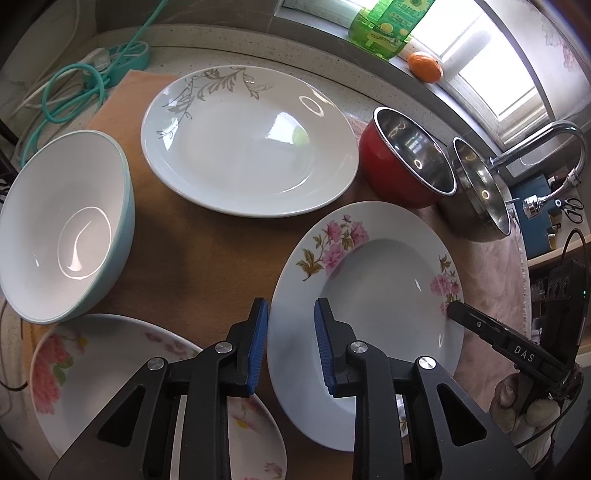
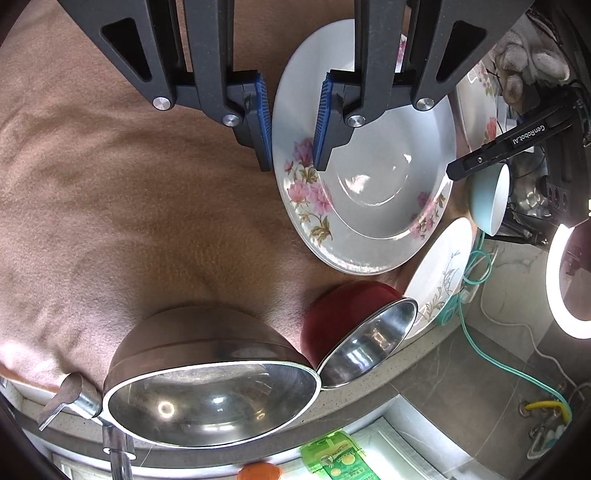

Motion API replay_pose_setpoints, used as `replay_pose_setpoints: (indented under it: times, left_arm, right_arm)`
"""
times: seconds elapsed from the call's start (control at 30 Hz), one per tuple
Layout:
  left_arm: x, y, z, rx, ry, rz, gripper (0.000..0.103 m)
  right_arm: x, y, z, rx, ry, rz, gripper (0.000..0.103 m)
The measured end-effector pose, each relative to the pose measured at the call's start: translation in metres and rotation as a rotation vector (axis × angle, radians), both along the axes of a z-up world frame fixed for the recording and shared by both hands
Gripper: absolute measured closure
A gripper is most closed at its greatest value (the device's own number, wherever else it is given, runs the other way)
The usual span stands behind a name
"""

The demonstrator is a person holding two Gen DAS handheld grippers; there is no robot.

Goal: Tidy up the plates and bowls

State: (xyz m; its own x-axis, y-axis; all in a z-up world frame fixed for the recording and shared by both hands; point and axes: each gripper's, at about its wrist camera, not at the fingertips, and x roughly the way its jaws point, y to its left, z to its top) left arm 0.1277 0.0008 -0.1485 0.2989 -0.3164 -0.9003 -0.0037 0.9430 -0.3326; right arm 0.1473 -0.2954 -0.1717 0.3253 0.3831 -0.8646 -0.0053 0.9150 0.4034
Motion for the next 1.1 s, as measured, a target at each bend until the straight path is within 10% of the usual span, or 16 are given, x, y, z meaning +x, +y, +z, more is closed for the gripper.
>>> replay_pose_setpoints:
  times: [1.1]
  left_arm:
    - [-0.0011, -0.0031, 0.0004, 0.013, 0.005, -0.005, 0.079]
  right_arm:
    - [-0.0024, -0.0038, 0.001, -0.006, 0.014, -0.008, 0.083]
